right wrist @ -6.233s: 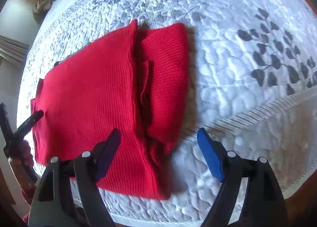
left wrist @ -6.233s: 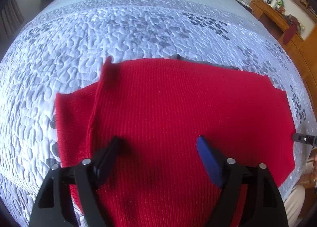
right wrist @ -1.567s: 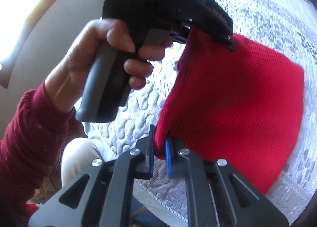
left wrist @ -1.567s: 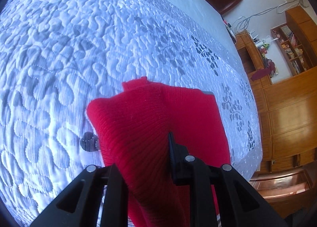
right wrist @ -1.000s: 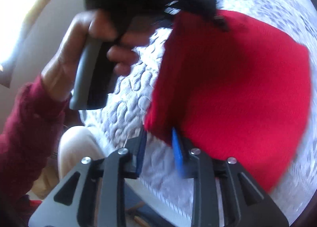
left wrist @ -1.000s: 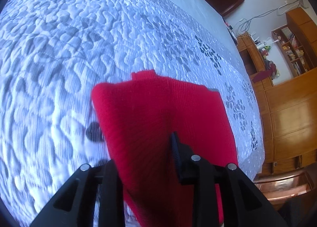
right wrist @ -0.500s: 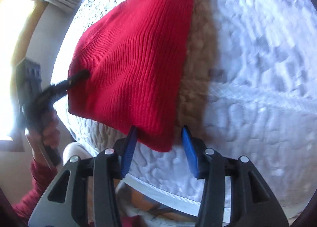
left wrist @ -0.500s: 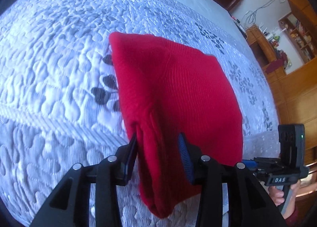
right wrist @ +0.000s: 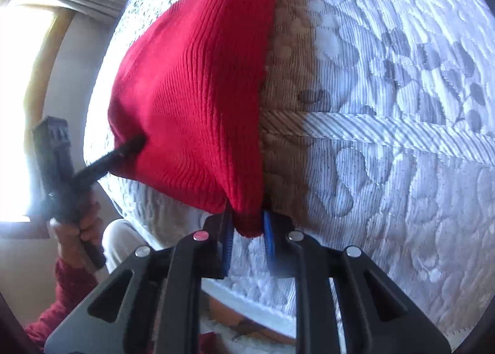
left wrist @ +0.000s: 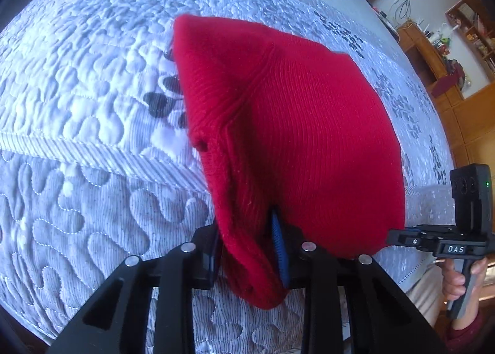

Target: Fold small clothes

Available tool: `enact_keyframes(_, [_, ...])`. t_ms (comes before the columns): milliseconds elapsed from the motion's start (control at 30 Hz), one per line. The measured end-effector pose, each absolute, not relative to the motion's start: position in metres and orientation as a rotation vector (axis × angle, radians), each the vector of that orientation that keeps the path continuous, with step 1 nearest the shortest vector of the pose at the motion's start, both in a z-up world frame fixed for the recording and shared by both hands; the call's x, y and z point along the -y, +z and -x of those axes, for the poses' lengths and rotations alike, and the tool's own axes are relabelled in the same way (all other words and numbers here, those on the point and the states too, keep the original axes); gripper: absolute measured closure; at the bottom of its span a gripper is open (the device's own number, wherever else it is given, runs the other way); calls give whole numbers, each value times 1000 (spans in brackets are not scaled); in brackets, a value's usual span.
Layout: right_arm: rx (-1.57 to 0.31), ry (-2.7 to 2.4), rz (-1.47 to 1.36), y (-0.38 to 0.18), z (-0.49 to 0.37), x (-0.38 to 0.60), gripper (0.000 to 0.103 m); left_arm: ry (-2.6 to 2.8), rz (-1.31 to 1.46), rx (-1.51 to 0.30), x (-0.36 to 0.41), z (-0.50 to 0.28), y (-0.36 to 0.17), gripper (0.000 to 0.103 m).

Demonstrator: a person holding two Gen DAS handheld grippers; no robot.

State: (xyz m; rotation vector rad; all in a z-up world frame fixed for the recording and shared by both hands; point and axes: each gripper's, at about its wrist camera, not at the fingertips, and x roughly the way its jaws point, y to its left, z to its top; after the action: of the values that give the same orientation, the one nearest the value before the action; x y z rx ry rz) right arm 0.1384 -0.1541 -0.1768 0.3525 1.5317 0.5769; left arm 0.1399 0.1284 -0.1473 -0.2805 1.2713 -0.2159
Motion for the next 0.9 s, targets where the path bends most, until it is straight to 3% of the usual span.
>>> enact_keyframes(100, [-1501, 576, -317, -165, -132, 149, 74, -198, 265, -1274, -126, -136, -137, 66])
enact_keyframes(233, [-1358, 547, -111, -125, -114, 140, 71, -167, 280, -1273, -130, -119, -121, 53])
enact_keyframes(333, [-1302, 615, -39, -107, -97, 131, 71, -168, 316, -1259, -128, -108, -112, 52])
enact_keyframes(433, [-1246, 610, 83, -105, -88, 113, 57, -165, 302, -1273, -119, -102, -115, 52])
enact_keyframes(500, [-1230, 583, 160, -114, -89, 105, 55, -145, 279, -1284, -115, -104, -122, 53])
enact_keyframes(567, [-1253, 580, 196, -126, -93, 98, 61, -136, 305, -1303, -117, -108, -131, 54])
enact_keyframes(667, [-1277, 566, 238, -141, -97, 93, 83, -133, 315, -1314, -118, -111, -136, 56])
enact_keyframes(700, [-1291, 557, 234, -146, -100, 95, 90, -138, 319, -1318, -118, -112, -136, 61])
enact_keyframes(800, [-1296, 585, 166, -140, -105, 105, 96, -156, 344, -1322, -122, -112, -134, 75])
enact_keyframes(900, [-1291, 604, 111, -130, -107, 120, 99, -165, 339, -1325, -126, -110, -136, 78])
